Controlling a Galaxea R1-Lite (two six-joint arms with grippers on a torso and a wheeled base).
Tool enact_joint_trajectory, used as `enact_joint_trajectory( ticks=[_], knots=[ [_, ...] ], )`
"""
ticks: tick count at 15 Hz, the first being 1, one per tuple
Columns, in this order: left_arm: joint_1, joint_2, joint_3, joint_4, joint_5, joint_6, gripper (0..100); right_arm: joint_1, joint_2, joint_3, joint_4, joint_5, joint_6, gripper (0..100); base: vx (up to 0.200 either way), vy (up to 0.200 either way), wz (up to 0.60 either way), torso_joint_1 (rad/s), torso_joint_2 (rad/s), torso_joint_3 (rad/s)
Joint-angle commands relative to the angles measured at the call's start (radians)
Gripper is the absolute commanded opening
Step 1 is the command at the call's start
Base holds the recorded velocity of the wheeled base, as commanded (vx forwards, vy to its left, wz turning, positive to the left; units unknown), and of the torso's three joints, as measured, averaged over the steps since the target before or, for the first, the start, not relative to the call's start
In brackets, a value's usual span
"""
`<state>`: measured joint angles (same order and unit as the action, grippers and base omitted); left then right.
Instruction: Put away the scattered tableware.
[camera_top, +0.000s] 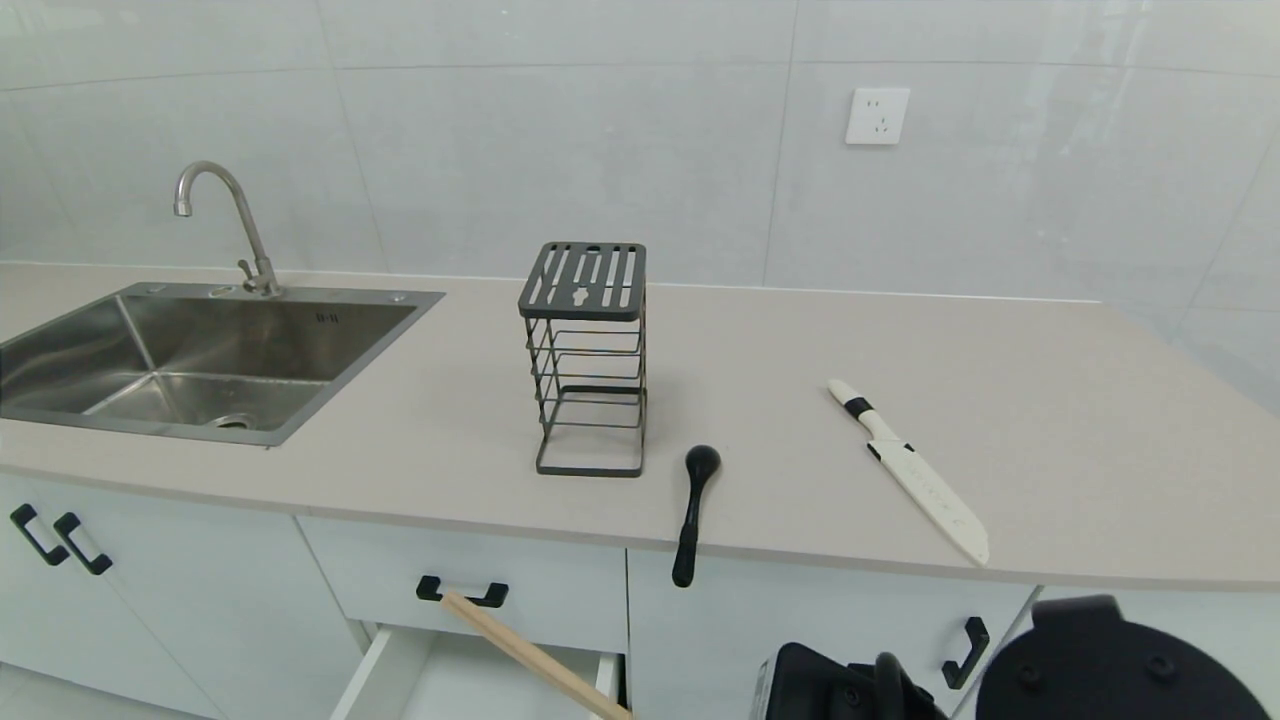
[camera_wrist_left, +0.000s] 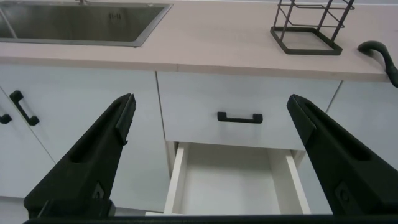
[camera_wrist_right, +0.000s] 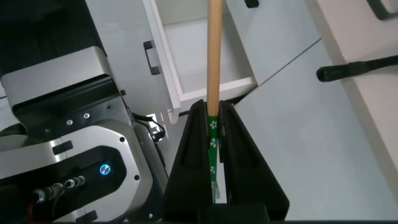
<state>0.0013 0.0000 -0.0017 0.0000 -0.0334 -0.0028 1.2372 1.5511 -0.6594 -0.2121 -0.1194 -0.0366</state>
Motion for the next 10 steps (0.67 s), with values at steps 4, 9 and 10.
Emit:
enact_joint_trajectory(
  ticks=[4,9,10],
  knots=[
    [0.000,0.002,0.000,0.000,0.000,0.000,100,0.010,0.000,0.012,-0.001,-0.005,0.015,0,0.000,0.000,0.30,-0.001,0.00,0.001],
    [0.000,0.002,0.000,0.000,0.000,0.000,100,0.010,0.000,0.017,-0.001,-0.003,0.017,0,0.000,0.000,0.48,0.005,0.00,0.005],
    [0.000,0.002,0.000,0.000,0.000,0.000,100,0.010,0.000,0.020,-0.001,-0.003,0.020,0,0.000,0.000,0.00,0.000,0.00,0.000]
  ],
)
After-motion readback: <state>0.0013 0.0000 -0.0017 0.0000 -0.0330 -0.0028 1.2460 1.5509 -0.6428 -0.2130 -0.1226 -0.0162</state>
